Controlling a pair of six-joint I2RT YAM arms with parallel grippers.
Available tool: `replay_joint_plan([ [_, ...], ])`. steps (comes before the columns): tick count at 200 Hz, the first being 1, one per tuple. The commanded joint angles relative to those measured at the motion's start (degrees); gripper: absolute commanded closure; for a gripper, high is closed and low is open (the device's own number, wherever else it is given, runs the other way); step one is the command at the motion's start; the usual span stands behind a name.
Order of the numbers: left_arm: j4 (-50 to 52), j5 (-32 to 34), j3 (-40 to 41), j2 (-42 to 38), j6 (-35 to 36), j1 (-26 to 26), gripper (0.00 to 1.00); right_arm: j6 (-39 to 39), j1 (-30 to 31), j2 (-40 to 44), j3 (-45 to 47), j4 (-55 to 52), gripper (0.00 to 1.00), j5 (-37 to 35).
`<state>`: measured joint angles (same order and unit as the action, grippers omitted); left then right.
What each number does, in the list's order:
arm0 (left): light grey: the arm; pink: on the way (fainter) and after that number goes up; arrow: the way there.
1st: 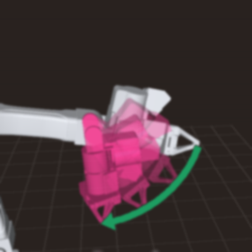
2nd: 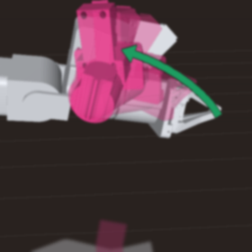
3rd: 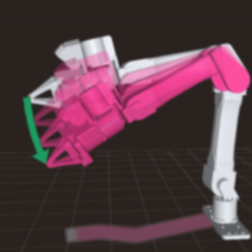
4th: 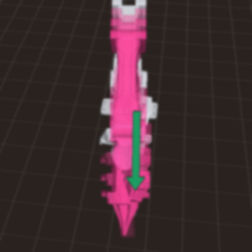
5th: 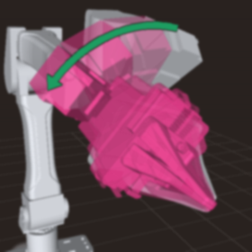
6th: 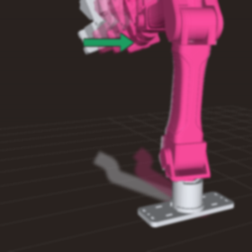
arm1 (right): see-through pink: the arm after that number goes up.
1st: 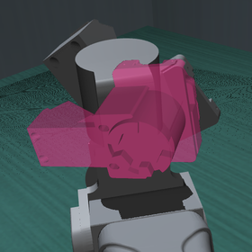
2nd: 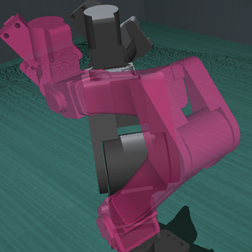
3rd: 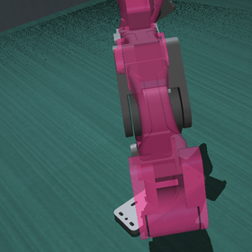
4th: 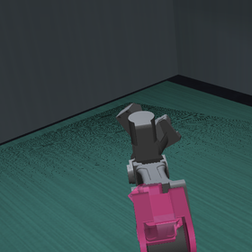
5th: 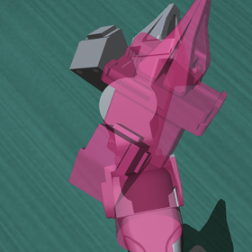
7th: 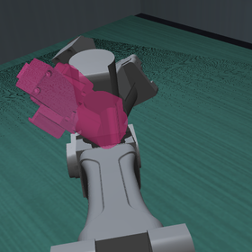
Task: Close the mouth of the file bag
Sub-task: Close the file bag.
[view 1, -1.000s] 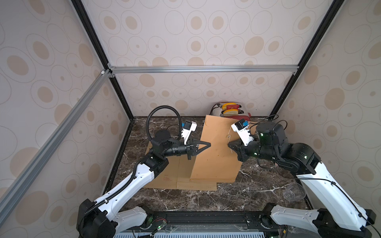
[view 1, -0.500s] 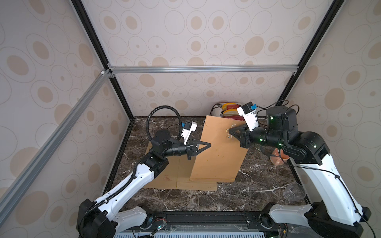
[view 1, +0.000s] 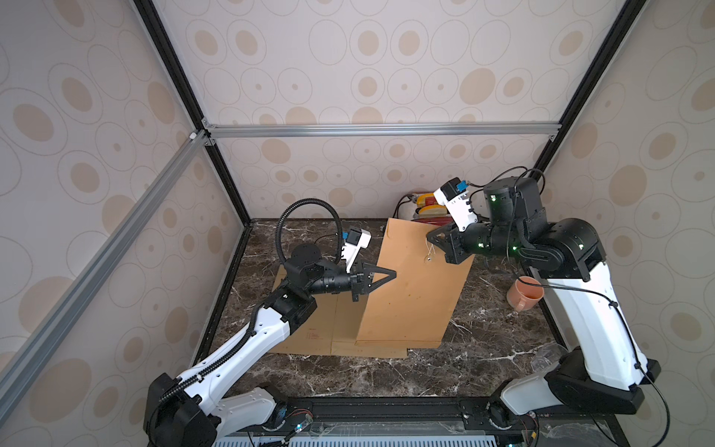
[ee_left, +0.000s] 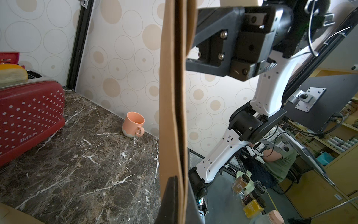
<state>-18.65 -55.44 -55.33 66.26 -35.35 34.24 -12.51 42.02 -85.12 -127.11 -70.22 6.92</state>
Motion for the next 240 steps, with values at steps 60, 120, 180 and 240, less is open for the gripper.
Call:
replay_joint_plan([
  [60, -11.02, -4.19, -1.01, 1.50, -7.52, 0.62, 1.00, 5.32, -0.20, -0.08, 2.06, -1.08, 1.00, 0.23],
  [120, -10.88, -5.03, -1.40, 1.73, -8.01, 0.69, 1.00, 6.35, -0.24, -2.18, 0.24, -0.54, 1.00, 1.84],
  [180, 1.44, -3.98, -4.08, 1.70, 0.20, 1.47, 1.00, 4.52, 0.13, -4.21, -5.79, -3.22, 1.00, 3.94],
  [240, 0.17, -5.00, -4.00, 1.83, -0.68, 1.97, 1.00, 4.93, 2.03, -4.53, -3.54, -1.19, 1.00, 4.29],
])
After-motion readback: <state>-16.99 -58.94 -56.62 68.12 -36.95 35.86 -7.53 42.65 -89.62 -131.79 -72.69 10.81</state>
